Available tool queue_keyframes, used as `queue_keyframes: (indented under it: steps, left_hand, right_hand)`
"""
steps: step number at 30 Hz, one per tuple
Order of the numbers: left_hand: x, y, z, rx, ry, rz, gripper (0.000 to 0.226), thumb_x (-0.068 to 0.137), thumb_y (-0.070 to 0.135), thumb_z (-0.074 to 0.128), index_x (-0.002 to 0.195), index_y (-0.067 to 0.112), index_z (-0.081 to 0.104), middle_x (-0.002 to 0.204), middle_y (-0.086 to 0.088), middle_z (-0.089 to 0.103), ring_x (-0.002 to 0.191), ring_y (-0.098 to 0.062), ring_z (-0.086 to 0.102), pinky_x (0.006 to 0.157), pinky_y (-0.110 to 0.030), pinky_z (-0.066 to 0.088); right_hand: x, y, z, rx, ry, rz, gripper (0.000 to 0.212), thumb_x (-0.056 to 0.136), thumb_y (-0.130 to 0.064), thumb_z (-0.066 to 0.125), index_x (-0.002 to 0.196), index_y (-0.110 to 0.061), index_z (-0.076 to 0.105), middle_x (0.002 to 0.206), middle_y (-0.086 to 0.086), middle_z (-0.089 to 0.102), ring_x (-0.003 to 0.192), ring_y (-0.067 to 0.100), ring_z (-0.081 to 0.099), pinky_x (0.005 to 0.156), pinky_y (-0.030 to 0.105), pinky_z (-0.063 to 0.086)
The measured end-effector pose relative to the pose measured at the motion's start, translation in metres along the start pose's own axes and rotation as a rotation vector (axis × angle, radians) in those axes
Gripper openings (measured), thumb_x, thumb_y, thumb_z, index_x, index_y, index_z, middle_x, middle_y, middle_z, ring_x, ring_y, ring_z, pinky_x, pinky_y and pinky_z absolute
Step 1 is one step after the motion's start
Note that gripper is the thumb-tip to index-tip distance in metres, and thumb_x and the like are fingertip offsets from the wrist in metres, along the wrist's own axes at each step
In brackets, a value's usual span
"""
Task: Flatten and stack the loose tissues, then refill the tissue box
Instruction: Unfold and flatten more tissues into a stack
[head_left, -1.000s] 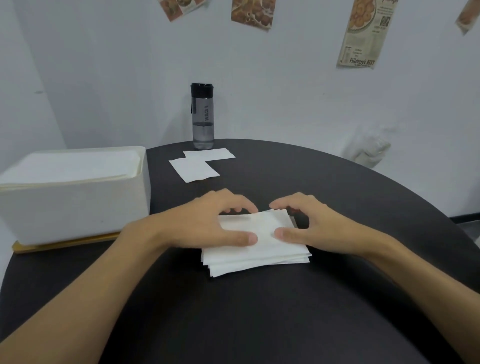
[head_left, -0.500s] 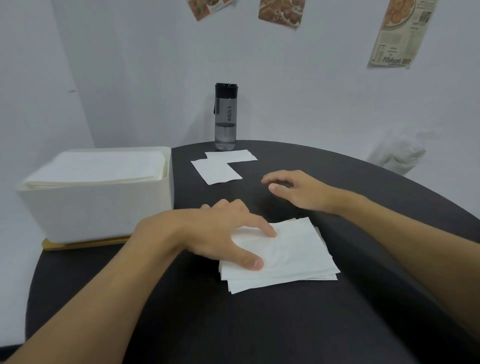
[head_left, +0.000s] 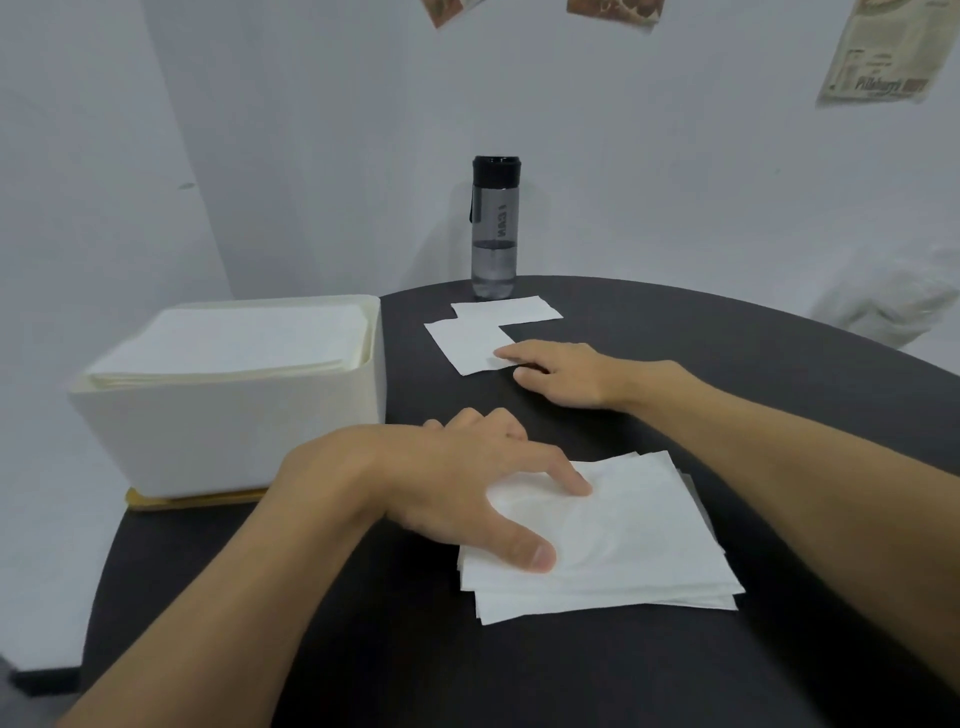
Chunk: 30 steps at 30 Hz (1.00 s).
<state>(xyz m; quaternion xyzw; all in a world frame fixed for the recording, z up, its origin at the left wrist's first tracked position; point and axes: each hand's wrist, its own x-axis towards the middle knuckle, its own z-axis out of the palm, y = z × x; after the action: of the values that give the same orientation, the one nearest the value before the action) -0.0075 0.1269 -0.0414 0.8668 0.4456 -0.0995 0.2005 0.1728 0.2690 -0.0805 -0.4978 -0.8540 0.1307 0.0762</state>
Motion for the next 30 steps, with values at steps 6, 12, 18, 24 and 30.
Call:
queue_keyframes:
  steps: [6, 12, 18, 24, 30]
  left_hand:
    - [-0.002, 0.001, 0.0, 0.0, -0.007, 0.001, 0.055, 0.089, 0.065, 0.059, 0.134, 0.07, 0.028, 0.138, 0.016, 0.027, 0.134, -0.012, 0.02, 0.119, -0.046, 0.014]
    - [-0.001, 0.001, -0.001, 0.012, -0.012, 0.007, 0.055, 0.089, 0.066, 0.058, 0.134, 0.071, 0.027, 0.134, 0.017, 0.029, 0.132, -0.011, 0.023, 0.118, -0.046, 0.018]
    - [-0.001, 0.0, 0.0, 0.0, -0.007, 0.03, 0.053, 0.089, 0.065, 0.059, 0.131, 0.073, 0.027, 0.135, 0.018, 0.029, 0.133, -0.011, 0.022, 0.117, -0.043, 0.022]
    - [-0.002, 0.001, -0.001, -0.034, -0.03, 0.049, 0.053, 0.09, 0.061, 0.061, 0.13, 0.074, 0.028, 0.133, 0.021, 0.029, 0.129, -0.009, 0.023, 0.117, -0.043, 0.026]
    - [-0.002, 0.0, -0.001, -0.044, -0.041, 0.06, 0.053, 0.09, 0.06, 0.062, 0.13, 0.073, 0.03, 0.133, 0.022, 0.029, 0.131, -0.008, 0.023, 0.116, -0.042, 0.027]
  right_hand:
    - [-0.026, 0.013, -0.001, -0.014, 0.04, -0.009, 0.042, 0.106, -0.032, 0.039, 0.148, -0.03, 0.042, 0.152, -0.017, 0.04, 0.139, 0.006, 0.036, 0.119, 0.042, 0.023]
    - [-0.073, 0.035, -0.004, 0.019, 0.119, -0.009, 0.031, 0.101, -0.04, 0.051, 0.129, -0.031, 0.061, 0.13, -0.023, 0.05, 0.12, 0.0, 0.047, 0.114, 0.041, 0.031]
    - [-0.092, 0.038, -0.008, 0.049, 0.197, 0.05, 0.027, 0.09, -0.056, 0.059, 0.097, -0.031, 0.065, 0.112, -0.02, 0.056, 0.11, 0.003, 0.052, 0.108, 0.04, 0.036]
    - [-0.076, 0.023, 0.001, 0.185, 0.169, 0.105, 0.054, 0.076, -0.066, 0.07, 0.119, -0.036, 0.06, 0.135, -0.02, 0.052, 0.131, 0.007, 0.044, 0.114, 0.037, 0.033]
    - [-0.072, 0.011, -0.003, 0.103, 0.212, 0.083, 0.029, 0.089, -0.038, 0.069, 0.11, -0.017, 0.072, 0.124, -0.005, 0.066, 0.118, 0.015, 0.057, 0.104, 0.034, 0.044]
